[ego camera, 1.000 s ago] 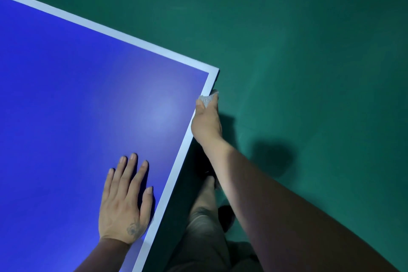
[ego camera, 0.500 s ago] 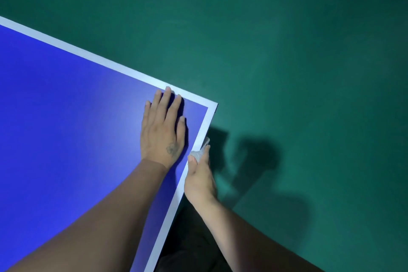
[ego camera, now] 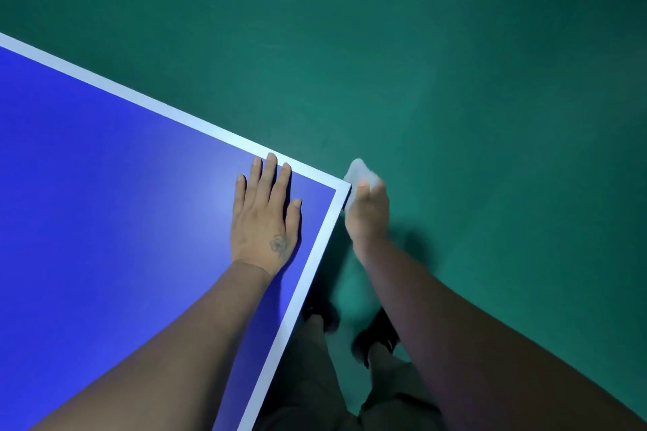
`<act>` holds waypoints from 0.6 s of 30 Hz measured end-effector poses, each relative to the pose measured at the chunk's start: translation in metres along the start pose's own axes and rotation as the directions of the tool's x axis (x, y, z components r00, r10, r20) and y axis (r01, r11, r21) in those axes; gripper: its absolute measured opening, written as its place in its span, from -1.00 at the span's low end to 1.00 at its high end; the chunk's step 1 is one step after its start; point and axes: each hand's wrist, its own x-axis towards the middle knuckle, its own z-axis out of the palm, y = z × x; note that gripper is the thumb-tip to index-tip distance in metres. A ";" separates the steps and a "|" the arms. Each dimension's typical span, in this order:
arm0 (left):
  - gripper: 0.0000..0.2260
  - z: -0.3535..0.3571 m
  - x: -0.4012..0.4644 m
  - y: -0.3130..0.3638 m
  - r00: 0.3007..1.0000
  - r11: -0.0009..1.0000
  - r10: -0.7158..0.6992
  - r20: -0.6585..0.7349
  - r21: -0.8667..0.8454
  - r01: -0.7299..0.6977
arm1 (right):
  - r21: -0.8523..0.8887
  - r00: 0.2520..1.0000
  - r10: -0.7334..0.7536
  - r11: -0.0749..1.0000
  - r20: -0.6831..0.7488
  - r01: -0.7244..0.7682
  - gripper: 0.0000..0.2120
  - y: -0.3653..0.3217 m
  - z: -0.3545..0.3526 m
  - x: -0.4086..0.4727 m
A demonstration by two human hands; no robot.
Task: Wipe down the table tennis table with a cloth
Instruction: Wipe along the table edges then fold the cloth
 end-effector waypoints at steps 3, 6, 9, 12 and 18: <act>-0.51 -0.012 -0.002 0.016 0.996 0.991 0.009 0.086 -0.134 0.003 | 0.117 0.998 0.058 0.991 0.031 -0.061 -0.73 -0.023 -0.028 -0.007; -0.52 -0.028 -0.011 0.044 0.989 0.954 0.113 0.100 -0.288 -0.080 | 0.079 0.992 0.048 0.995 0.119 -0.058 -0.74 -0.037 -0.061 -0.022; -0.50 -0.049 -0.022 0.077 0.989 0.918 0.113 0.094 -0.390 -0.068 | 0.151 0.971 0.015 0.987 0.239 -0.052 -0.77 -0.057 -0.098 -0.045; -0.48 -0.071 -0.032 0.103 0.995 0.882 0.061 0.079 -0.470 -0.016 | 0.202 0.948 -0.023 0.979 0.317 -0.043 -0.73 -0.074 -0.133 -0.065; -0.50 -0.109 -0.050 0.139 0.996 0.900 0.065 -0.062 -0.428 -0.085 | 0.251 0.879 -0.086 0.967 0.469 -0.039 -0.65 -0.097 -0.189 -0.090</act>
